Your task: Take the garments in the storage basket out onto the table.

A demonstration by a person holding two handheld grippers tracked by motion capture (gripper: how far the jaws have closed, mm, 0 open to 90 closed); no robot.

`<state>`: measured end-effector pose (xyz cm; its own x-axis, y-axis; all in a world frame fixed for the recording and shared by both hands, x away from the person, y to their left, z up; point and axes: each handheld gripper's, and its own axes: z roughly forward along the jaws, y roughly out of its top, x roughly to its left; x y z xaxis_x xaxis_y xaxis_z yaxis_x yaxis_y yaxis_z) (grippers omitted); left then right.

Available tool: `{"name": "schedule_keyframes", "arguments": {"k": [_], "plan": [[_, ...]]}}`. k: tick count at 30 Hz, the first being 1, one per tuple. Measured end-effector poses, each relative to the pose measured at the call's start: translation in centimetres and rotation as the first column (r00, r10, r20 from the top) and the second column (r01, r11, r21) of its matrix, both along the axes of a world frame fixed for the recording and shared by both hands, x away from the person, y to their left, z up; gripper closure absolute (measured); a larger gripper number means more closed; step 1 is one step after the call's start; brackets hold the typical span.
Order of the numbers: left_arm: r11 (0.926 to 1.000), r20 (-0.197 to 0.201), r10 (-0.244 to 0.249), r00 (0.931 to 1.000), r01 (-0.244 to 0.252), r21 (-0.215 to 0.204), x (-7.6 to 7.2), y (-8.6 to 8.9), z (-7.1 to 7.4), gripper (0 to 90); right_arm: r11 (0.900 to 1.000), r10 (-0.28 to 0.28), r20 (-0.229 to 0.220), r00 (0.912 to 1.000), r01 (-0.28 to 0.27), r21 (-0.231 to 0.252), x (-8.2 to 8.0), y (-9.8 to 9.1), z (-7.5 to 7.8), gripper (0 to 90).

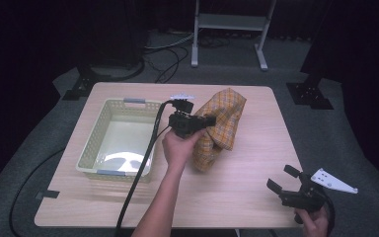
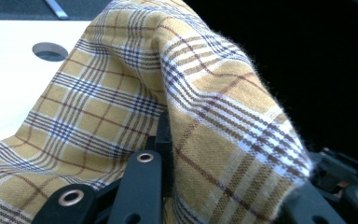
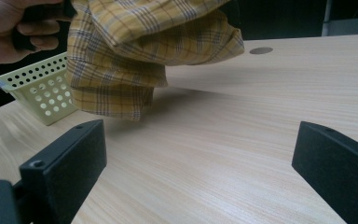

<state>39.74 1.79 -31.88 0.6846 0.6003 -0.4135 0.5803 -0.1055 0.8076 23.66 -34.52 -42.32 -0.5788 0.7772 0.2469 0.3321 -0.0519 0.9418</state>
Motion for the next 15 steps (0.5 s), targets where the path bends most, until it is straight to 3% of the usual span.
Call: {"name": "schedule_keyframes", "arguments": {"k": [15], "plan": [[0.9985,-0.029,-0.003,0.9996,0.004,0.054,0.6,-1.7,-1.7,72.4,1.0000,-0.001,0.000,1.0000,0.001,0.003,0.0,-0.2,0.0,2.9]]}}
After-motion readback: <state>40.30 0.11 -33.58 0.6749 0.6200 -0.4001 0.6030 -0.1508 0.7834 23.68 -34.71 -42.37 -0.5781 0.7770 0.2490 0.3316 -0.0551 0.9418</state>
